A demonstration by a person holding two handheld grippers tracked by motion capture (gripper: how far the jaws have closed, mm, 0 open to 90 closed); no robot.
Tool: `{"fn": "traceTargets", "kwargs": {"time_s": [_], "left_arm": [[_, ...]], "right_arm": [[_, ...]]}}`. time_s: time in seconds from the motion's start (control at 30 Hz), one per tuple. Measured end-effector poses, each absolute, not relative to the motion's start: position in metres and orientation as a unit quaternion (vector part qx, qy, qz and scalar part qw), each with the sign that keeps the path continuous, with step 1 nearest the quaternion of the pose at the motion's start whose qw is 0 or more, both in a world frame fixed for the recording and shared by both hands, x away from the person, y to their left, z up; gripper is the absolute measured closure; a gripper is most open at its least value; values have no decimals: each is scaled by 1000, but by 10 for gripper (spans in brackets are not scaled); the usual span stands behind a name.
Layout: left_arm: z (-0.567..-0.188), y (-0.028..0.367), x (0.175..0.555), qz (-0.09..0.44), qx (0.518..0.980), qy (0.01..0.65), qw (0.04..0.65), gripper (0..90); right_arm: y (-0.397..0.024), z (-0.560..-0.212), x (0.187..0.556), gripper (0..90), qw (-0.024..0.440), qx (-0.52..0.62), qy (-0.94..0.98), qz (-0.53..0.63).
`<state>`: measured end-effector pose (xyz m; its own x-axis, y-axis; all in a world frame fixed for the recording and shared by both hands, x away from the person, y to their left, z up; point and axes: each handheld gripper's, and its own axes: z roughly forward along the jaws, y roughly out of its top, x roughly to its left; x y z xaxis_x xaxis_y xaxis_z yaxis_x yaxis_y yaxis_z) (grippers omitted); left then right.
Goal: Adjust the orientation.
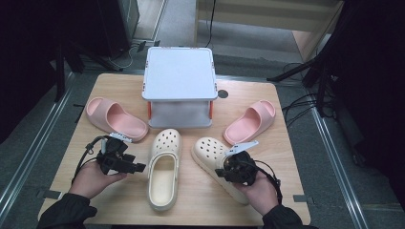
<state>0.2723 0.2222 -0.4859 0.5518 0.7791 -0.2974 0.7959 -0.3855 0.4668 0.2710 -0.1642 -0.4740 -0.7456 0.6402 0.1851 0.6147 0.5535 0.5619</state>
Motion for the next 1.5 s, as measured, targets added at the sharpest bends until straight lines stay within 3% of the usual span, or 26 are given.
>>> {"fn": "traceTargets", "kwargs": {"time_s": [0.83,1.03,1.1,1.27,1.5], "left_arm": [[-488,217,273,-19,838,465,284,363],[-487,218,274,-19,838,464,286,364],[-487,219,274,-19,837,465,288,364],[-487,219,275,-15,837,463,290,387],[-485,216,274,-6,842,447,303,466]], "right_arm": [[-129,-480,296,763,23,376,861,343],[-137,-471,291,645,15,367,857,362],[-141,-468,288,644,14,364,857,365],[-172,-451,278,765,24,362,852,377],[-204,-450,295,793,53,394,835,380]]}}
